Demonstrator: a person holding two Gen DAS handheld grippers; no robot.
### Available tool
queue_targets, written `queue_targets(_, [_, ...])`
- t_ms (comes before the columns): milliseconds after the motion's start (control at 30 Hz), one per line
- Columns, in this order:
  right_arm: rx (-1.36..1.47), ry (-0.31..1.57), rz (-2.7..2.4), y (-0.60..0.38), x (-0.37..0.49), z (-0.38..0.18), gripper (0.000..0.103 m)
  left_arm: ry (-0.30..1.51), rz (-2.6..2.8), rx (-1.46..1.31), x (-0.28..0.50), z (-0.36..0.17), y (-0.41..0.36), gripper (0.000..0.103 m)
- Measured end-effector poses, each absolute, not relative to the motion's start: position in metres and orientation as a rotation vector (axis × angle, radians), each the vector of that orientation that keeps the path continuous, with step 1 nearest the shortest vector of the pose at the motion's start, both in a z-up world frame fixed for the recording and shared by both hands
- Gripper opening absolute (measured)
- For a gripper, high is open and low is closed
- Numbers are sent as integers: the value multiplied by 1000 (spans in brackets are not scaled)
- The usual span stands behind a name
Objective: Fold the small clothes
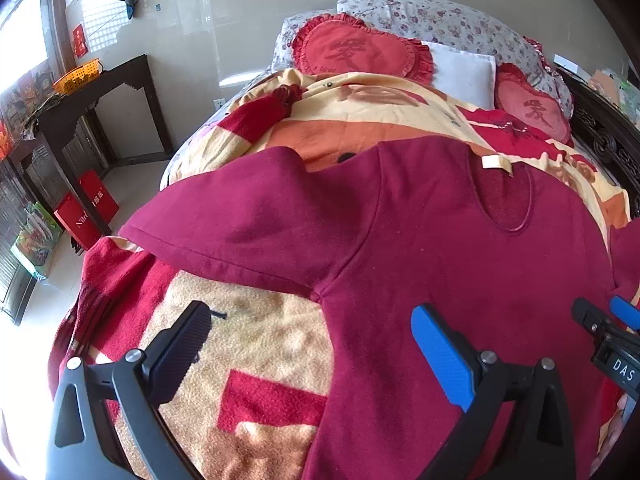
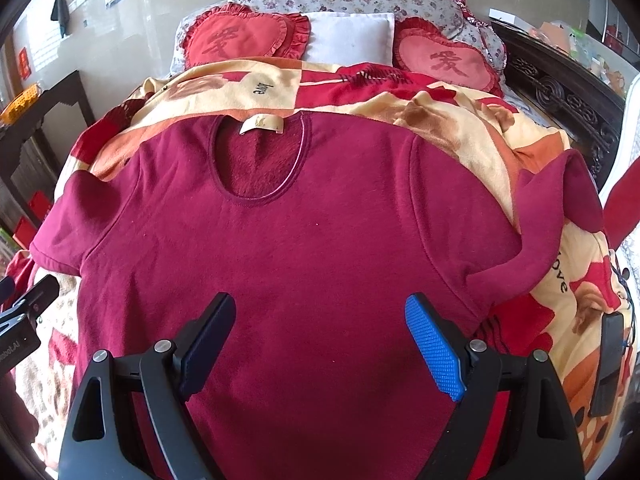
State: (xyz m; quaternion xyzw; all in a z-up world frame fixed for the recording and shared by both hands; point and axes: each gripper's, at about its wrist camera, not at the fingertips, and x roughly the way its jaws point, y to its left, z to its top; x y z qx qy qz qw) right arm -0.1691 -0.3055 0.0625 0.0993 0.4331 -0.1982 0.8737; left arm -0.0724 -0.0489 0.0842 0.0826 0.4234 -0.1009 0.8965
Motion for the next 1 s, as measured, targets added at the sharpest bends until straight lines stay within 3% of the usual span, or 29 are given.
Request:
queue_targets(633, [217, 930, -406, -301, -156, 51, 71, 900, -159, 148, -52, 79, -22, 102])
queue_targets(1000, [221, 953, -373, -296, -149, 46, 71, 942, -109, -28, 7, 82, 53, 102])
